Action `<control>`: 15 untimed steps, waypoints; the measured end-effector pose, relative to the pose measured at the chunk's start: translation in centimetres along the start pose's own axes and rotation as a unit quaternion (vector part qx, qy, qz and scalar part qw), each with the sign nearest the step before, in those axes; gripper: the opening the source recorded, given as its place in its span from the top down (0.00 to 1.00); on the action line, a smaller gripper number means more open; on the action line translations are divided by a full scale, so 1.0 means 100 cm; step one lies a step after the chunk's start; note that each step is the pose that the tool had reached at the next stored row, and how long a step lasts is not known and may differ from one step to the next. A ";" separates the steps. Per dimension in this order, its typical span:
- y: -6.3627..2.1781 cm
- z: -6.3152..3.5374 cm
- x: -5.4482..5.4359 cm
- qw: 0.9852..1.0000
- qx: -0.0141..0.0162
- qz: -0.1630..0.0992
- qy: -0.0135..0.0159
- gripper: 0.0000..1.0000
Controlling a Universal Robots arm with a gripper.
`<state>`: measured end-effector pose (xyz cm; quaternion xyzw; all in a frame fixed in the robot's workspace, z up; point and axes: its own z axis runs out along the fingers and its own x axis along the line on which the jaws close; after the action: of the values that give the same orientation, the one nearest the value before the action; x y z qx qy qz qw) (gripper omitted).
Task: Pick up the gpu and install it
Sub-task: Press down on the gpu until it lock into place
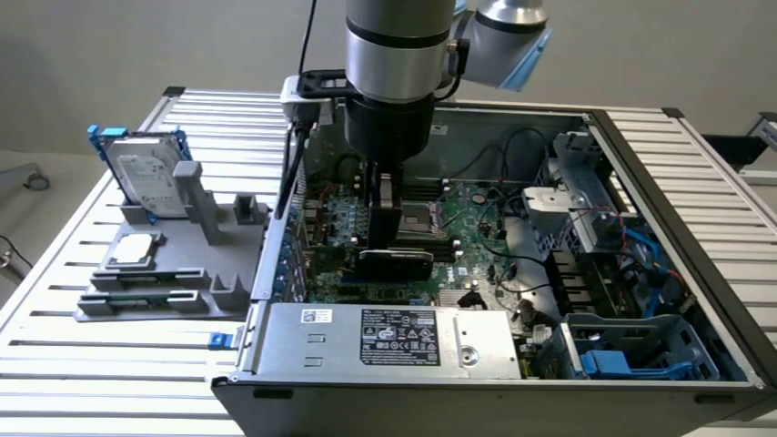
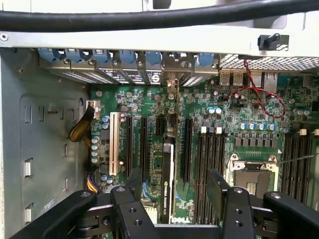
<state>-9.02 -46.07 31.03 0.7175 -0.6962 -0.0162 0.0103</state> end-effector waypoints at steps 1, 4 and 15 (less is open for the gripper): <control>0.0000 0.0000 0.000 1.000 0.000 0.000 0.000 0.36; 0.0000 0.0000 0.000 1.000 0.000 0.000 0.000 0.36; -0.0007 0.0075 -0.001 1.000 0.000 0.000 0.000 0.75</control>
<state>-8.98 -45.99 30.28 0.7176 -0.6962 -0.0160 0.0101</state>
